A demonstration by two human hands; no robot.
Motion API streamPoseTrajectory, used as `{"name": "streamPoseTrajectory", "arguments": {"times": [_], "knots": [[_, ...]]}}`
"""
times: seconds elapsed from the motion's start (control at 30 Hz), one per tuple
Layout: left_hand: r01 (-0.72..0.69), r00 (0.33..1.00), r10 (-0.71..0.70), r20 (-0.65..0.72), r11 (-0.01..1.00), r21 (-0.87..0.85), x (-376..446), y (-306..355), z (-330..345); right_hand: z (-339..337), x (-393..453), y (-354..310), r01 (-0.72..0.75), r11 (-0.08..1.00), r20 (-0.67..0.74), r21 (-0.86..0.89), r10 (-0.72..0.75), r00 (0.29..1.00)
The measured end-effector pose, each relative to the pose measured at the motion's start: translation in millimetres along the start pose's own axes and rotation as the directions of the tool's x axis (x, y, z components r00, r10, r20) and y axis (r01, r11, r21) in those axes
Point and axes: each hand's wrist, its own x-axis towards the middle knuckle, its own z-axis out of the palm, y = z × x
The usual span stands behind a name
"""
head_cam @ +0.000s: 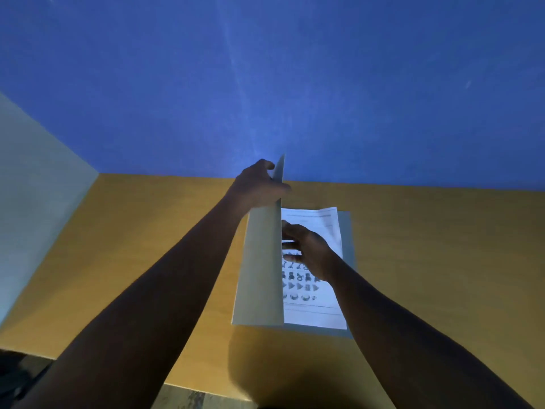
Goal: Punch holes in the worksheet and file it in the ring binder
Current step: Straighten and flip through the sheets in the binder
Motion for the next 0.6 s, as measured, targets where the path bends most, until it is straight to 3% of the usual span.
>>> {"name": "streamPoseTrajectory", "arguments": {"times": [0.3, 0.6], "knots": [[0.071, 0.996, -0.065, 0.056, 0.992, -0.106, 9, -47, -69, -11, 8, 36, -0.15, 0.983, -0.157, -0.107, 0.132, 0.979], [0.116, 0.988, -0.107, -0.11, 0.99, 0.078, 7, -94, -119, -15, 20, 50, -0.261, 0.928, -0.302, -0.265, 0.177, 0.937]]}}
